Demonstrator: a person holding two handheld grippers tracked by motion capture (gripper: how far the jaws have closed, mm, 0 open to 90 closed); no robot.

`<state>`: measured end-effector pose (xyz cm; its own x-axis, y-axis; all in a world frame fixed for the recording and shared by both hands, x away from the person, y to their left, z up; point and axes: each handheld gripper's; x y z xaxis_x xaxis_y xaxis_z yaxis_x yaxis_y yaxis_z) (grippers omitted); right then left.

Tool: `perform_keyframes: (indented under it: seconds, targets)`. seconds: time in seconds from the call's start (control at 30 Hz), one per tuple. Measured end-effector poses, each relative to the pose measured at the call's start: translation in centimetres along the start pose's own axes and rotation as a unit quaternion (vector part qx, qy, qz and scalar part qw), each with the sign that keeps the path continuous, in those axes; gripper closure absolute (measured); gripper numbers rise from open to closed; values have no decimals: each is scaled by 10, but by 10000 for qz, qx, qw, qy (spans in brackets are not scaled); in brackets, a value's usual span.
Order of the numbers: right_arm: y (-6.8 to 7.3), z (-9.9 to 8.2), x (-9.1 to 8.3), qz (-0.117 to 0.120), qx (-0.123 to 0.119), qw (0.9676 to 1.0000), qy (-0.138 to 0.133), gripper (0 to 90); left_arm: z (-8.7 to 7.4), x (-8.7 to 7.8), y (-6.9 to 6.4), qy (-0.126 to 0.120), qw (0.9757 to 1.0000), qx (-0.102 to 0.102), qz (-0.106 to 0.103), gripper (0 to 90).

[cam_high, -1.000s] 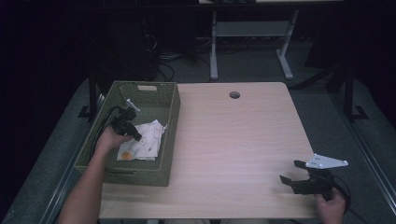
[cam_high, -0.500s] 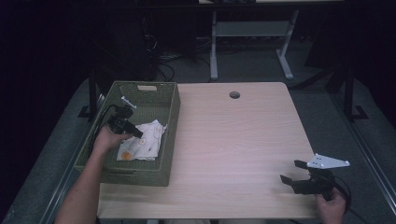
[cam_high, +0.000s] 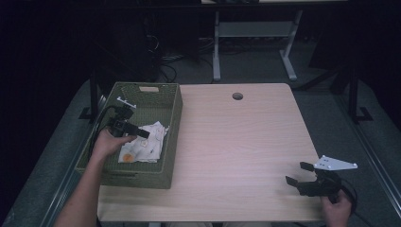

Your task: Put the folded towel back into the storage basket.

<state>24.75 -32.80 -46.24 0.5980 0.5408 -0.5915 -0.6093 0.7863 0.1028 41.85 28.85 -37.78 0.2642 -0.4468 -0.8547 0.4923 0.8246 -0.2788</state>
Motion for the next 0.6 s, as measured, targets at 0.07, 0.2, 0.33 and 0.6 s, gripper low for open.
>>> perform_keyframes:
  seconds: [0.07, 0.2, 0.33, 0.6]
  targets:
    - [0, 0, 0, 1, 2, 10000, -2, 135, -2, -1, -2, -92, 9999, -22, -103, 471]
    - [0, 0, 1, -61, 18, 10000, 21, 135, -8, -6, -2, -373, 9982, -155, -447, 446]
    - [0, 1, 0, -72, 29, 10000, -37, 135, -10, -11, -3, -531, 9967, -191, -577, 438]
    - [1, 1, -2, -102, 43, 9999, -94, 135, -21, -16, -11, -673, 9957, -118, -630, 407]
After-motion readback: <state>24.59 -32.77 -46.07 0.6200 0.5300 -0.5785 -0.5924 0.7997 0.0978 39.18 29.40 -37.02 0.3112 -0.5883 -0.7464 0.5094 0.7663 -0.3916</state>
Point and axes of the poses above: each handheld gripper's, and its own axes: x roughly forward along the jaws, z roughly out of its top, y roughly to its left, and after that the axes turned 1 degree about -x, right-handed
